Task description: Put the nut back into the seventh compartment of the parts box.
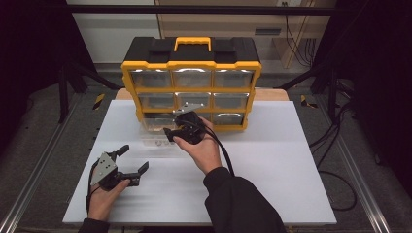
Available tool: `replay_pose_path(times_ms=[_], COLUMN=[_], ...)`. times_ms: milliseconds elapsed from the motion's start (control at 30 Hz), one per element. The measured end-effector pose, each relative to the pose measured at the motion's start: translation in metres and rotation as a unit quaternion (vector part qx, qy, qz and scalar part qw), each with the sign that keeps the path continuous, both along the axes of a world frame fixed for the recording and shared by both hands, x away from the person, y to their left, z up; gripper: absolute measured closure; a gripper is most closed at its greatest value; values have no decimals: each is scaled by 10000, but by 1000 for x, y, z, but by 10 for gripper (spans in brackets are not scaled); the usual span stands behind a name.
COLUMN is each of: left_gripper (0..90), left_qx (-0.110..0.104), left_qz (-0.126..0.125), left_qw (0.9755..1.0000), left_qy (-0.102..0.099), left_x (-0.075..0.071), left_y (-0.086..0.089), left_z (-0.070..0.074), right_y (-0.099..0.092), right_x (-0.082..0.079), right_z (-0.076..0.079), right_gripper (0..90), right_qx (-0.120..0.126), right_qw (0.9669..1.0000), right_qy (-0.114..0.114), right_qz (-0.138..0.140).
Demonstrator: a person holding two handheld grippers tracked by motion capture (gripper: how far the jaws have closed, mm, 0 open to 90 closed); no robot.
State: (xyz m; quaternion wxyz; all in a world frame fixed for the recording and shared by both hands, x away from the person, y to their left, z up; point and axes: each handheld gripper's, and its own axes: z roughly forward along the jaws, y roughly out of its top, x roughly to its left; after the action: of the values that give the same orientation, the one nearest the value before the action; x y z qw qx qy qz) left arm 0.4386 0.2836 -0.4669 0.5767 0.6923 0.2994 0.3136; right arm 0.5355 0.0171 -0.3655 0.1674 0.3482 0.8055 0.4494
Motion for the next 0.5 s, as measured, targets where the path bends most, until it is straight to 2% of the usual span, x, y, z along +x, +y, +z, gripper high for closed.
replay_pose_path(times_ms=[100,267,500], left_gripper=[43,42,42], left_qx=[19,41,81], left_qz=[0,-3,-5], left_qw=[10000,10000,10000], left_qy=[5,0,-12], left_x=[0,0,-1], left_y=[-1,-2,-3], left_z=[0,0,0], right_y=[-8,-24,-43], right_x=[-6,-14,-24], right_z=[-2,-7,-8], right_gripper=[223,129,96], right_qx=[-108,-87,-201], right_qw=[9999,9997,9996], right_qy=[-29,35,-19], right_qz=[-77,-204,-216])
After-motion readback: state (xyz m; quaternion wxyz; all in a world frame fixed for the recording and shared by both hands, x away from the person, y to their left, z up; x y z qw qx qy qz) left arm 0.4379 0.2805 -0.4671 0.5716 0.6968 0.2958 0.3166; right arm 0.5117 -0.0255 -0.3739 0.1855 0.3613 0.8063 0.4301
